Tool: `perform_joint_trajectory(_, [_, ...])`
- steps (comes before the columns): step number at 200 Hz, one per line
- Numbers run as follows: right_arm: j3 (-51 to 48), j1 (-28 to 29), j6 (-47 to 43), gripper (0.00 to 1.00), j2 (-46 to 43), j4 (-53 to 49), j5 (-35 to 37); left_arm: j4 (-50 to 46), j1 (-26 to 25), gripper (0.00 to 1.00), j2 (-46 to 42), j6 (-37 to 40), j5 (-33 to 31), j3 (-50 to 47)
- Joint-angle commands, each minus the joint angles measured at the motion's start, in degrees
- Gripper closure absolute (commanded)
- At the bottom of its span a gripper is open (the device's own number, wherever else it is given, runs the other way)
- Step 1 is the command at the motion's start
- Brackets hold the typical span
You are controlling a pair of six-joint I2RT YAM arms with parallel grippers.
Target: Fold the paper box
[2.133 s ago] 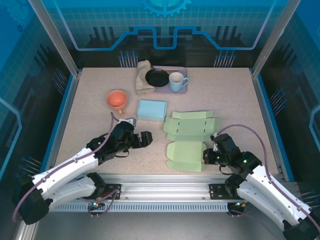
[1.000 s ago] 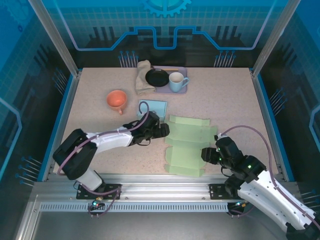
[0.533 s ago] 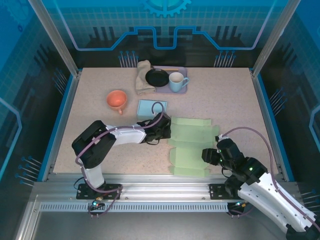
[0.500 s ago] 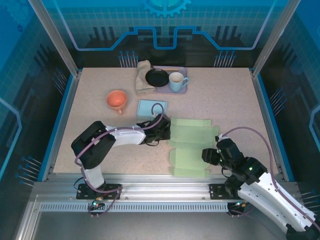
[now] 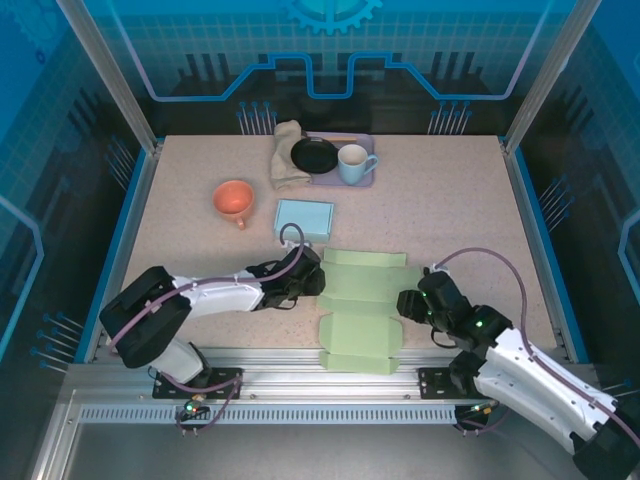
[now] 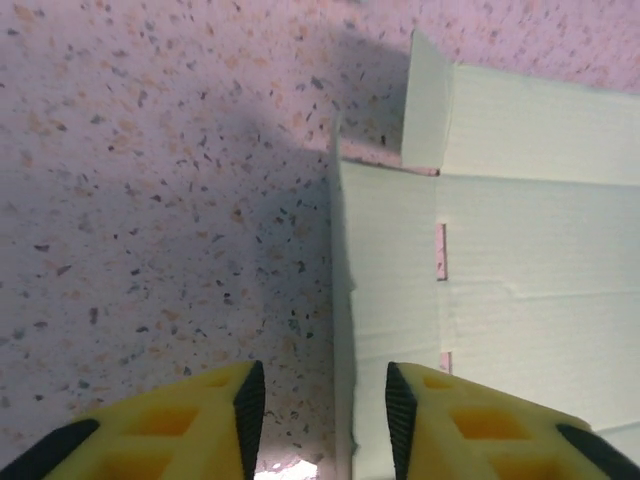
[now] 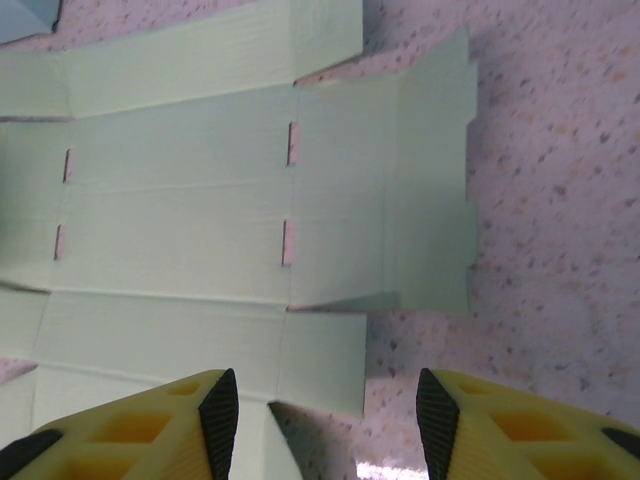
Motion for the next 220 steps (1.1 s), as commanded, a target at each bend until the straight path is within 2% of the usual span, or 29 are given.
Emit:
perform_joint_trajectory(1, [5.30, 0.69, -3.03, 0.47, 3.34, 3.19, 7.02, -2.44, -0.10, 0.50, -1.60, 2.28, -3.14, 1.95])
perform_joint_trajectory(28, [7.78, 0.50, -5.03, 0.47, 9.50, 6.50, 12.86, -3.37, -0.05, 0.49, 0.71, 4.88, -4.56, 6.57])
perform_joint_trajectory(52, [9.82, -0.79, -7.96, 0.47, 17.28, 12.44, 12.35, -5.37, 0.41, 0.49, 4.11, 7.02, -5.66, 11.88])
perform_joint_trajectory(85, [14.92, -3.18, -11.04, 0.47, 27.71, 14.16, 12.29, -8.74, 1.19, 0.48, 10.52, 9.35, -5.69, 19.72])
perform_joint_trajectory(109, [15.04, -6.24, -12.69, 0.47, 31.74, 17.75, 8.75, -11.46, 2.48, 0.47, 15.06, 9.18, -5.40, 23.88])
perform_joint_trajectory(152, [14.35, -11.28, -14.60, 0.47, 36.23, 23.30, 0.99, -13.58, 2.76, 0.47, 18.28, 9.74, -7.10, 27.19])
perform_joint_trajectory(220, [14.86, -13.15, -15.05, 0.47, 42.12, 26.42, -2.25, -13.29, 2.88, 0.48, 20.40, 9.68, -5.36, 27.62])
